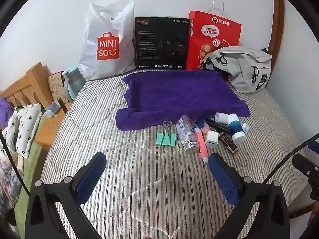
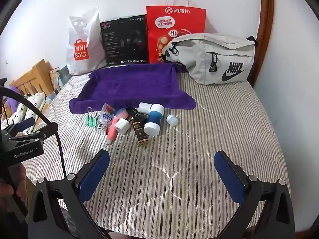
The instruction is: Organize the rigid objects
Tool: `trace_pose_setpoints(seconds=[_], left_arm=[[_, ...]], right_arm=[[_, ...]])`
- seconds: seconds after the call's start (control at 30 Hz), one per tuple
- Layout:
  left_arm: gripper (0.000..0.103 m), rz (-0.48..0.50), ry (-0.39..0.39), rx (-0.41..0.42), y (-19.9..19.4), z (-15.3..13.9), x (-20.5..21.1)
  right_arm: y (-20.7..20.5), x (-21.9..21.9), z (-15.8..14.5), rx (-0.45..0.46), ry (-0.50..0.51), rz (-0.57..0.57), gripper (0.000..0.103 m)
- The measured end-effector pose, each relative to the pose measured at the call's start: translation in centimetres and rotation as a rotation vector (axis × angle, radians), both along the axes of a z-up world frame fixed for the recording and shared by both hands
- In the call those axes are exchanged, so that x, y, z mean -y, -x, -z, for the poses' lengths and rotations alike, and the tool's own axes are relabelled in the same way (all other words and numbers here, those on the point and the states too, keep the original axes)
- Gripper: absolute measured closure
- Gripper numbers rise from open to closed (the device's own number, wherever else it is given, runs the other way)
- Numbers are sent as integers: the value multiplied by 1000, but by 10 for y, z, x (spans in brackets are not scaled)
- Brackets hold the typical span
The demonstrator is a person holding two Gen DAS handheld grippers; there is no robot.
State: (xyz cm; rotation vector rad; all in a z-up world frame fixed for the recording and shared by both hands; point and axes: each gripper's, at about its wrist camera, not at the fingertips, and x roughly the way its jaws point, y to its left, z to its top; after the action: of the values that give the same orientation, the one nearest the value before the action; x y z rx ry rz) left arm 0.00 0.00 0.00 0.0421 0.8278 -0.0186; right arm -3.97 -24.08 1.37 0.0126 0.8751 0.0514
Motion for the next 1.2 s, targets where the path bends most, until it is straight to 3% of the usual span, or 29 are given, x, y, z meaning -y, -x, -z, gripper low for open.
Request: trace_pose_setpoints(seconds=[0.33, 1.2], left_arm=[[0, 13, 54, -17, -1, 0, 0], [0, -4, 60, -18, 0, 1, -6]], right_arm=[[-1, 0, -5, 7, -15, 1, 0], [-2, -3, -4, 4, -10, 2, 0]])
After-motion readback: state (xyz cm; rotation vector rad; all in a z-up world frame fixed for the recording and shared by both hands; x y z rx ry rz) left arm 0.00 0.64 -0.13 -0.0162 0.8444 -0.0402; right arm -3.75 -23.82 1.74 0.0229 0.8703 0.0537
